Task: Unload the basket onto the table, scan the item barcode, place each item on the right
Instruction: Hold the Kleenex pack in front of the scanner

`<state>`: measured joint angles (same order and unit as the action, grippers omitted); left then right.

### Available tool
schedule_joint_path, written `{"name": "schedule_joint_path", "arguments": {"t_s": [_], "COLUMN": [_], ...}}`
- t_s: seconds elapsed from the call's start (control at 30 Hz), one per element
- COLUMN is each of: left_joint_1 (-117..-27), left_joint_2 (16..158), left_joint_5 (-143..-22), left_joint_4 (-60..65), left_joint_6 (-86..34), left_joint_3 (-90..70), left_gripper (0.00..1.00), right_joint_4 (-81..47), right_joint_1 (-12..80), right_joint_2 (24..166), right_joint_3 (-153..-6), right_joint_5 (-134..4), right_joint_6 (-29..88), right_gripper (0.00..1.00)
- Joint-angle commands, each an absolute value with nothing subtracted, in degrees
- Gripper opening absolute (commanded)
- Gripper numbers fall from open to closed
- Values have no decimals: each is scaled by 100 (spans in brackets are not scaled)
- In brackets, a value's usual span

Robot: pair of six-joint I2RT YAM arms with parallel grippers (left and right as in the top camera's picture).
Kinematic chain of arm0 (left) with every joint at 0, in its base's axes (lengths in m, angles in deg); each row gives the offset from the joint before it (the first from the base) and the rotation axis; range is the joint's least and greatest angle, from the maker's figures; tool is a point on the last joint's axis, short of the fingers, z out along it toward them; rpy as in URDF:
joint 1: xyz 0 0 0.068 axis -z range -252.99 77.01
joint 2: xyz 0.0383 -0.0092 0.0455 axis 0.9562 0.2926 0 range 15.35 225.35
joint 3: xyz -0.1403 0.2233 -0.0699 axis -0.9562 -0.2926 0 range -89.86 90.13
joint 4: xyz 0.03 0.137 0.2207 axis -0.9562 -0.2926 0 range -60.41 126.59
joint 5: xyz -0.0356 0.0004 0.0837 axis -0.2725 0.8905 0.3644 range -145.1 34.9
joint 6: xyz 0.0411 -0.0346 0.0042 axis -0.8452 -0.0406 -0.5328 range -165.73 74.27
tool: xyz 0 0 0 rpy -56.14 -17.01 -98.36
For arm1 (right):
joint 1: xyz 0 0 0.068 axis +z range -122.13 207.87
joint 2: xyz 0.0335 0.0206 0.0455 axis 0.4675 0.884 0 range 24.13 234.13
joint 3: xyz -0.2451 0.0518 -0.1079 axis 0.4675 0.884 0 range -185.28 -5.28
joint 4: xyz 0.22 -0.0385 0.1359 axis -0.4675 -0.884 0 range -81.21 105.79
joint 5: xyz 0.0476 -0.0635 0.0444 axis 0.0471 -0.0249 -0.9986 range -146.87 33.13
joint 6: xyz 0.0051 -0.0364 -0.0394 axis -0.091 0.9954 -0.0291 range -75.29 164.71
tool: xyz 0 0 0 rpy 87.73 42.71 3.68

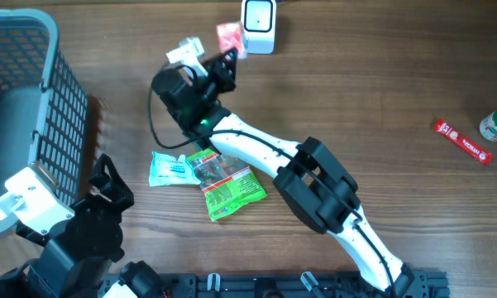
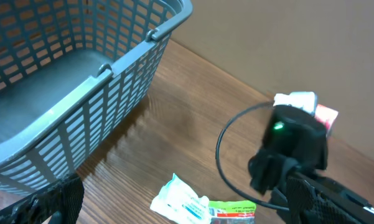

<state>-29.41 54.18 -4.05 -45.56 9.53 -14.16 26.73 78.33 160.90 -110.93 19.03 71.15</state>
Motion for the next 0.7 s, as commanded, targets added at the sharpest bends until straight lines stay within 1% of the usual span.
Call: {"name": "schedule_joint_path", "arguments": {"t_s": [0.0, 0.1, 0.13, 0.33, 0.43, 0.47, 0.57, 0.67], "left_joint_1": [-2900, -2900, -2900, -2900, -2900, -2900, -2900, -2900], "left_joint_2": [5451, 5451, 5451, 5451, 5451, 5451, 5451, 5451], "left_joint_5": [-370, -370, -370, -370, -370, -370, -370, -370], "left_joint_4": [-4552, -4552, -4552, -4552, -4552, -4552, -4552, -4552], "left_joint_6": [1023, 1023, 1023, 1023, 1023, 1023, 1023, 1023], "left_joint_3": [-1451, -1451, -1451, -1451, -1451, -1451, -1451, -1451], "left_gripper": [100, 100, 100, 100, 100, 100, 100, 100], "right_joint_4": [3163, 2949, 2789, 2112, 2155, 2262, 2463, 2975], "right_joint_1": [7748, 7619, 7555, 6933, 6508, 6268, 5910, 5501], "right_joint_2": [15928, 15930, 15928, 15928, 15928, 15930, 15937, 16031], "right_joint_3": [-11167, -11167, -11167, -11167, -11167, -11167, -11167, -11167], "right_joint_5": [924, 332, 39, -2153, -3412, -4138, -4953, -6208], "right_joint_6": [7421, 6400, 5893, 3345, 2776, 2556, 1891, 1329], "right_gripper": [4, 4, 4, 4, 4, 4, 4, 4]}}
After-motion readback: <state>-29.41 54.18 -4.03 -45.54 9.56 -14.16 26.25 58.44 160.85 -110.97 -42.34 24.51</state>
